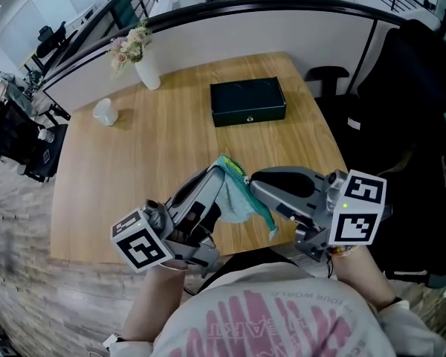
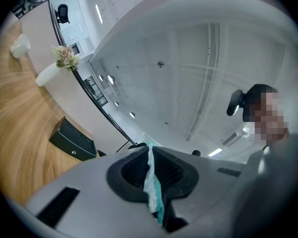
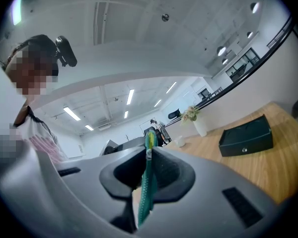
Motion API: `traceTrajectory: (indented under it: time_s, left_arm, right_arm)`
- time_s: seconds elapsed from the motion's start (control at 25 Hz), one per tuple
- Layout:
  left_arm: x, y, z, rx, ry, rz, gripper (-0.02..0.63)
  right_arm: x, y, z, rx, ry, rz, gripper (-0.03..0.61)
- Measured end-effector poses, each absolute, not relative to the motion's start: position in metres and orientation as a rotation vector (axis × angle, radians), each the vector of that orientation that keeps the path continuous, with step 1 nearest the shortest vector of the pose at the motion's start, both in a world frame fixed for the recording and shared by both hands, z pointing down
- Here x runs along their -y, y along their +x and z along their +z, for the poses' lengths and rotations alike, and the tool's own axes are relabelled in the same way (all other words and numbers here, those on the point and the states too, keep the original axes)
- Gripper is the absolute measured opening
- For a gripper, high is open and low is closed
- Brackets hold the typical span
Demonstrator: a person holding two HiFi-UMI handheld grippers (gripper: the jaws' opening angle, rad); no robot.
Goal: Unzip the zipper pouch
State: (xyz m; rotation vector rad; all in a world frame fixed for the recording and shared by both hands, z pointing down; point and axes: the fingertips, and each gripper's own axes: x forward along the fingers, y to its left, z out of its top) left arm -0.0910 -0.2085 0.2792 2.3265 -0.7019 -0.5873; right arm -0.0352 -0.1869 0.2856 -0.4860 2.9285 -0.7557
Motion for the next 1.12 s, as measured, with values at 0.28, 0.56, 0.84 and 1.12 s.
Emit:
traceTrajectory:
  time_s: [0.28,0.56,0.84,1.12]
  left_arm:
    - [0.21,-0.093,0.275,0.711,2.318,-0.625,0.015]
    - [0.214,-0.093,0.272,0.716,2.293,-0.66,0.017]
    - [0.219,-0.092,0.276,0.735,2.276,-0.655,0.017]
    - [0.222,-0.092,0.275,0.735,2.274,-0.669,0.017]
  right_arm:
    - [0.186,-0.034,0.29,-2.926,-0.482,-0.775,0.031]
    - [0.187,-0.031,0.296,-2.921,-0.478,-0.812,0.031]
    - [0.19,-0.029,0.302,-2.91,-0.482,-0.837,0.031]
    - [0.189,-0.025,0.307,-2.902,-0.498,-0.854,0.031]
